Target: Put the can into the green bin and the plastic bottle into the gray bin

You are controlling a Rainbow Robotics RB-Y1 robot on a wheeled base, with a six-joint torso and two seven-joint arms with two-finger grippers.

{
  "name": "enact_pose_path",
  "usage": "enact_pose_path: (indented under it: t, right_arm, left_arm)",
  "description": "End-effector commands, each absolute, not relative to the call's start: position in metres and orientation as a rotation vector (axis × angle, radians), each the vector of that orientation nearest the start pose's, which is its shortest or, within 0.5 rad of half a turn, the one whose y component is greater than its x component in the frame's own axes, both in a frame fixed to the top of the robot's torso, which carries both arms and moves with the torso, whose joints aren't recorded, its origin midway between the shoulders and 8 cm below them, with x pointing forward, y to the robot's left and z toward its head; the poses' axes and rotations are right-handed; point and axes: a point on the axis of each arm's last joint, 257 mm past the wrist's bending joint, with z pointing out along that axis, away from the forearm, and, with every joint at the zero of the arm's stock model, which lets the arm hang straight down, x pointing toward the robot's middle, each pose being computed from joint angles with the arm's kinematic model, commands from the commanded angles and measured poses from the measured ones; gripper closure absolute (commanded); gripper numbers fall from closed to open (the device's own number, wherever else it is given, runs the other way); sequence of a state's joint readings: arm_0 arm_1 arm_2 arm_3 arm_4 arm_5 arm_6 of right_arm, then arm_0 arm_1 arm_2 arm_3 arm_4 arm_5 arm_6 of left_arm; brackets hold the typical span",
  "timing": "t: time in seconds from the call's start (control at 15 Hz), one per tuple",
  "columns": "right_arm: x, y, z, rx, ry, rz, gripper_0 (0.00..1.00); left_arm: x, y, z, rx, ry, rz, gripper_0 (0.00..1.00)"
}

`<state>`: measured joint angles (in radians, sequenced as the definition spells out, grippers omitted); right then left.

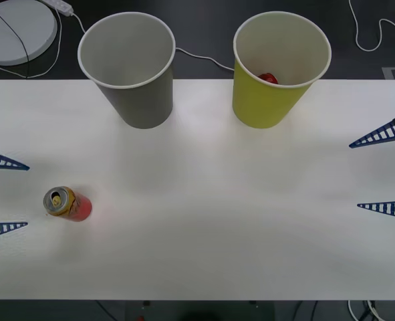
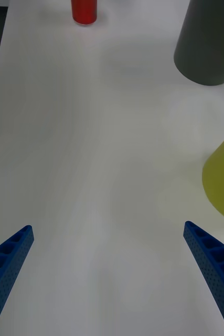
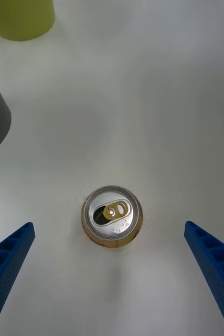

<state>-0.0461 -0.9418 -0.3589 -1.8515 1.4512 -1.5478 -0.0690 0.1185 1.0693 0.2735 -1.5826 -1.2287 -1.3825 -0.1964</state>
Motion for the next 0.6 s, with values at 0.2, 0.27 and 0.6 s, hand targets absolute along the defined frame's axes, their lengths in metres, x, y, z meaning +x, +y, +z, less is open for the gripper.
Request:
enact_pose_path:
  t: [0.2, 0.27, 0.6]
  right_arm:
    - [0.365, -0.297, -0.137, -1.752, 1.509, 0.215, 0.00]
    - [0.365, -0.297, -0.137, -1.752, 1.509, 0.215, 0.00]
    - [0.365, -0.297, -0.137, -1.752, 1.509, 0.215, 0.00]
  left_arm:
    - [0.344, 0.373, -0.214, 1.526, 1.563, -0.343, 0.00]
    - [0.344, 0.374, -0.220, 1.494, 1.559, -0.362, 0.00]
    - [0.351, 0.385, -0.246, 1.412, 1.527, -0.388, 0.00]
